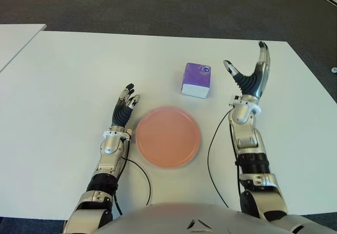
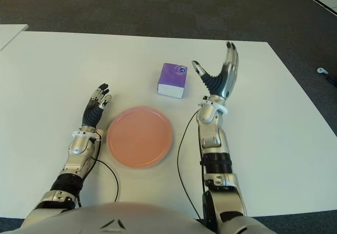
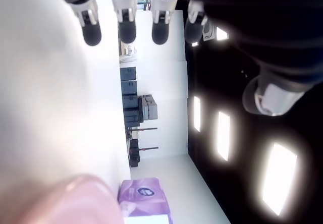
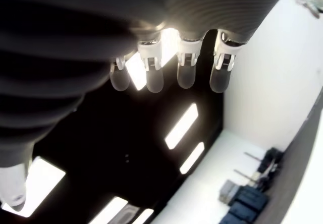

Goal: Put the tissue paper into the plate.

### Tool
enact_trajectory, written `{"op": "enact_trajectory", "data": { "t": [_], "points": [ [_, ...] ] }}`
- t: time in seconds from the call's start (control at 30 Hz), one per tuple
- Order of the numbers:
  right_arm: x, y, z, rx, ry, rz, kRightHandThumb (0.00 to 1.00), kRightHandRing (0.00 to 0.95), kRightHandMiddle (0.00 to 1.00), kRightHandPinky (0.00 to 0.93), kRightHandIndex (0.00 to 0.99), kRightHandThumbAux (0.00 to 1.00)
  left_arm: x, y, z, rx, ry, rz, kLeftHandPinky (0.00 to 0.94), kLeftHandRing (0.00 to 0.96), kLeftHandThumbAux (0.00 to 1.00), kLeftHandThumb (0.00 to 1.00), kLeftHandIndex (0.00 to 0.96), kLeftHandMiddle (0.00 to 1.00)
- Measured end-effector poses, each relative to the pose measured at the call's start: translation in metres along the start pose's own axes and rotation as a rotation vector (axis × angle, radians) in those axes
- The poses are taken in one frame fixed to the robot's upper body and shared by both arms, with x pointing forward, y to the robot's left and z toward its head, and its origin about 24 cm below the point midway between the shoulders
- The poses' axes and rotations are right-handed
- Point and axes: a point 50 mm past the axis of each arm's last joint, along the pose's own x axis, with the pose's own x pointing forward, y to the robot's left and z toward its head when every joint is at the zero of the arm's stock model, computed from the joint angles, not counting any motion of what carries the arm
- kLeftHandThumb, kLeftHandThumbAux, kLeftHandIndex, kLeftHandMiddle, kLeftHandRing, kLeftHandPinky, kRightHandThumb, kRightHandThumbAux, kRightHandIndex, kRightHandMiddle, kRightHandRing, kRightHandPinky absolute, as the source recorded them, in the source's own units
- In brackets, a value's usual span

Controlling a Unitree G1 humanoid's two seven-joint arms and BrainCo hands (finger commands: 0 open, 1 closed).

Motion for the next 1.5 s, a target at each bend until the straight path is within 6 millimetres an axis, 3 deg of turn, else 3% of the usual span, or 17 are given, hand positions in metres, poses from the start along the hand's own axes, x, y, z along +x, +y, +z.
{"op": "enact_trajectory", "data": {
  "t": [0.23, 0.63, 0.7, 0.83, 1.17, 1.5],
  "points": [
    [0.019, 0.014, 0.017, 0.003, -0.118, 0.091, 0.194, 0.000, 0.000, 0.000, 0.000, 0.574, 0.000, 0.000, 0.000, 0.000, -0.002, 0.004, 0.000, 0.000, 0.423, 0.000, 0.000, 0.000],
    [0.005, 0.065, 0.030, -0.055, -0.227, 0.350, 0.173, 0.000, 0.000, 0.001, 0.000, 0.542, 0.000, -0.001, -0.001, -0.004, 0.003, 0.023, 0.000, 0.000, 0.418, 0.000, 0.000, 0.000],
    [0.004, 0.070, 0.033, -0.067, -0.270, 0.394, 0.212, 0.000, 0.000, 0.000, 0.000, 0.489, 0.000, -0.002, -0.001, -0.007, 0.002, 0.023, 0.000, 0.000, 0.419, 0.000, 0.000, 0.000],
    [0.004, 0.083, 0.036, -0.158, -0.426, 0.524, 0.186, 0.000, 0.000, 0.000, 0.000, 0.506, 0.000, -0.004, -0.001, -0.014, 0.003, 0.023, 0.000, 0.000, 0.424, 0.000, 0.000, 0.000],
    [-0.008, 0.108, 0.015, -0.450, -0.685, 0.738, 0.135, 0.000, 0.000, 0.000, 0.000, 0.487, 0.003, -0.005, -0.001, -0.011, 0.003, 0.035, 0.000, 0.000, 0.441, 0.000, 0.000, 0.000],
    [-0.011, 0.110, -0.006, -0.632, -0.735, 0.861, 0.159, 0.000, 0.000, 0.000, 0.000, 0.486, 0.005, -0.008, -0.002, -0.018, 0.006, 0.050, 0.000, 0.000, 0.447, 0.000, 0.000, 0.000]
  ]
}}
